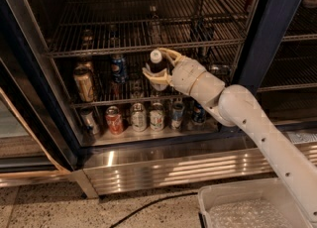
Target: Pick blue plastic bottle from middle shelf of fridge
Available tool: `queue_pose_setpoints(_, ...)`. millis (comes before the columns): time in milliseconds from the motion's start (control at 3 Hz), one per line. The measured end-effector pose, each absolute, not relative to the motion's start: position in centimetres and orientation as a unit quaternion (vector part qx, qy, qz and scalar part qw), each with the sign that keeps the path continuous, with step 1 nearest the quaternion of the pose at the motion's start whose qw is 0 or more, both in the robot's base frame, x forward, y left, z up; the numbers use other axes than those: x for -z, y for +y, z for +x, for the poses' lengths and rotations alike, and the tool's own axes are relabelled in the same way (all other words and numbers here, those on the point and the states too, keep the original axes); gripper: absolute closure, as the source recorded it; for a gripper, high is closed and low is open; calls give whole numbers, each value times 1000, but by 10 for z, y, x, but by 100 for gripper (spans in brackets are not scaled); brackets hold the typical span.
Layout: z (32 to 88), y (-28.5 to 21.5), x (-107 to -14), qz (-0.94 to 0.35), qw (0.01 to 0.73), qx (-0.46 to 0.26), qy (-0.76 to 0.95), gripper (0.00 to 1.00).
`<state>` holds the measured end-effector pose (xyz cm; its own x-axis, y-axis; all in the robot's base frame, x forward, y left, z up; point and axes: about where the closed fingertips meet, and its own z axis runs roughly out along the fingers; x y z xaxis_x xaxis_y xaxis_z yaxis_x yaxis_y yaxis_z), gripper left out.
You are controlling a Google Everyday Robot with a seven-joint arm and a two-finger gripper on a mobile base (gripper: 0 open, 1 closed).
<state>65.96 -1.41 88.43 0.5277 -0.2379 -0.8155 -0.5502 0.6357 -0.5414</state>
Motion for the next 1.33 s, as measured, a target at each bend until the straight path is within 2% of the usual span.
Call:
queue_pose_setpoints(667, 650, -11, -881, -419, 762, -122, 479, 100)
queue_pose_setpoints(1333, 554, -10, -871, -429, 727, -215, 491, 100)
